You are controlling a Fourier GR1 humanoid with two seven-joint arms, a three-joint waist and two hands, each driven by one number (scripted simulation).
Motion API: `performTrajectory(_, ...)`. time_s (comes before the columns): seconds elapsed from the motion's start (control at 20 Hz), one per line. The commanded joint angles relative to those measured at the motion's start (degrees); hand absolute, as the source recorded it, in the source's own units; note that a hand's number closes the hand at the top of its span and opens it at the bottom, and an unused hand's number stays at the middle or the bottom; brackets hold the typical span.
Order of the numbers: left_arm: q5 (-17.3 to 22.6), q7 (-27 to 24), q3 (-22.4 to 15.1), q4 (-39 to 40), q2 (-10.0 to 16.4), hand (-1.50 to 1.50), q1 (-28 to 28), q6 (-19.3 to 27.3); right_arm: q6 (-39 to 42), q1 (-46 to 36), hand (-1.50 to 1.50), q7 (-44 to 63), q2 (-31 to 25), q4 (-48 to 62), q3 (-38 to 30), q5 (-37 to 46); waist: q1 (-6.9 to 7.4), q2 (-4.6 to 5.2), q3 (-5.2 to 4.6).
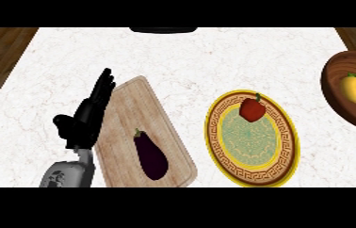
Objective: Pick the lemon from the plate and place it in the bowl
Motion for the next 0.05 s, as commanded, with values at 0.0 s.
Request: performTrajectory(0.0, 1.4, 0.2, 0.3, -2.6, 1.3, 0.0, 2.5, -2.0, 7.4, 4.7, -1.5, -7.0, -1.8, 0.0, -0.2, -0.7, -0.18, -0.14, -0.01)
